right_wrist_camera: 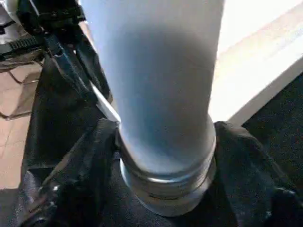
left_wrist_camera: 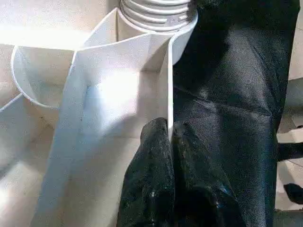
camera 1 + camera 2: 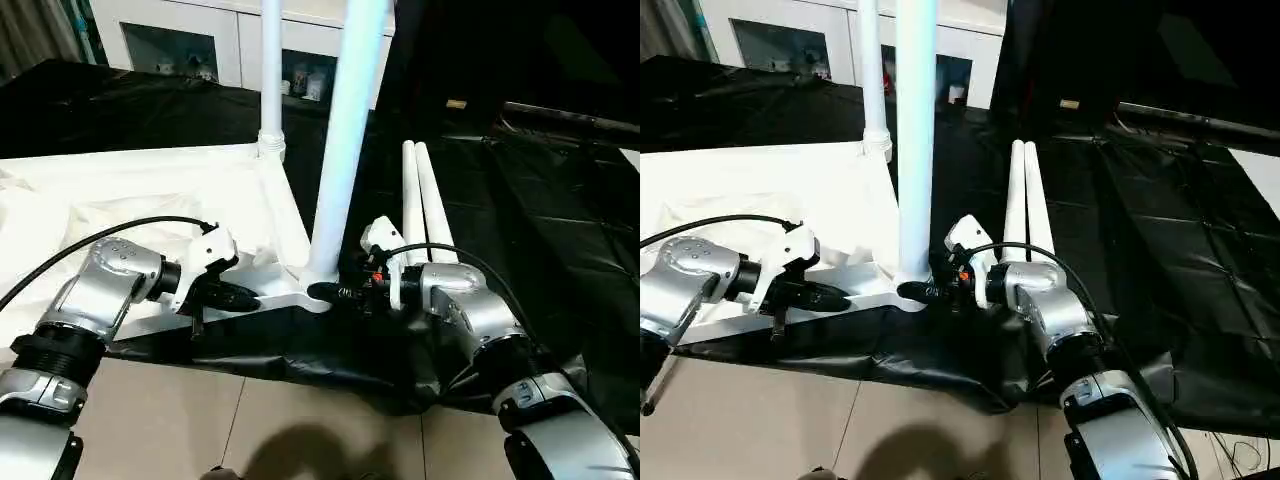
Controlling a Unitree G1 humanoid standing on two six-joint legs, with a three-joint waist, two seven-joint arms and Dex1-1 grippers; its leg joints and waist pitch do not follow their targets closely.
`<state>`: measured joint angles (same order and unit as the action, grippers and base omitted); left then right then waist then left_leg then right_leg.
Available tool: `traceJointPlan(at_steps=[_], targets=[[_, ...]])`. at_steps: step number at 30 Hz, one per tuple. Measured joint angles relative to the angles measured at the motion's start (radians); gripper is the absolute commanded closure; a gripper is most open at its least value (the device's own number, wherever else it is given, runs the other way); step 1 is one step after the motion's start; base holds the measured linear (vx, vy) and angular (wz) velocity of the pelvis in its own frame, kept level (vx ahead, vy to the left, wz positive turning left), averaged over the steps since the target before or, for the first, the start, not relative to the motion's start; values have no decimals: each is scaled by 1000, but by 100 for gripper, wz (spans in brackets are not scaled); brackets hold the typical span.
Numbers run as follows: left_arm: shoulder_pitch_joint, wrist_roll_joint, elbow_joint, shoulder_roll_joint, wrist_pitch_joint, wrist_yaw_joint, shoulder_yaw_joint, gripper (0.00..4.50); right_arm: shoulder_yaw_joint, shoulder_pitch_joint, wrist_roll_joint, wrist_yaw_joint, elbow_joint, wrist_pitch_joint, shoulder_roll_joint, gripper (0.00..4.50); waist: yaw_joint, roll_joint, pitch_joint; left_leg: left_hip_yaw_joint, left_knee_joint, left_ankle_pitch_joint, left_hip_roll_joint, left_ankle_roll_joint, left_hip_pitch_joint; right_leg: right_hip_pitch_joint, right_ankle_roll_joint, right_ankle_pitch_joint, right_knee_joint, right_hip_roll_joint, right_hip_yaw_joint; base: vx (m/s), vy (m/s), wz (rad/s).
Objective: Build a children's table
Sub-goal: Rotate leg to tighten
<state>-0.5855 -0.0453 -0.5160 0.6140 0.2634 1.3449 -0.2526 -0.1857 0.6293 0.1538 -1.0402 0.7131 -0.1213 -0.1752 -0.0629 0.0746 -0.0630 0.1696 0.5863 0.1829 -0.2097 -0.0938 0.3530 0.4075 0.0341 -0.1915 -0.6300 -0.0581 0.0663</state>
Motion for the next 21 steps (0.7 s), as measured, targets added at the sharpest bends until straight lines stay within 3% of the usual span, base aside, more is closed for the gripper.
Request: traceJointPlan(at_steps=[12, 21], targets=[[11, 2, 18, 4, 13, -6, 2, 450, 3, -10, 1, 24, 2, 5, 13, 178, 1, 1, 1, 0, 0, 0, 0, 0, 0, 0, 0, 0, 0, 0, 0, 0, 0, 0], [-110, 68, -137, -234, 90, -426, 28, 450, 180, 142, 14, 647, 261, 9, 177, 178, 1, 0, 1, 0, 1, -2, 1, -3, -4, -4, 1, 3, -1, -1, -1, 0, 0, 0]])
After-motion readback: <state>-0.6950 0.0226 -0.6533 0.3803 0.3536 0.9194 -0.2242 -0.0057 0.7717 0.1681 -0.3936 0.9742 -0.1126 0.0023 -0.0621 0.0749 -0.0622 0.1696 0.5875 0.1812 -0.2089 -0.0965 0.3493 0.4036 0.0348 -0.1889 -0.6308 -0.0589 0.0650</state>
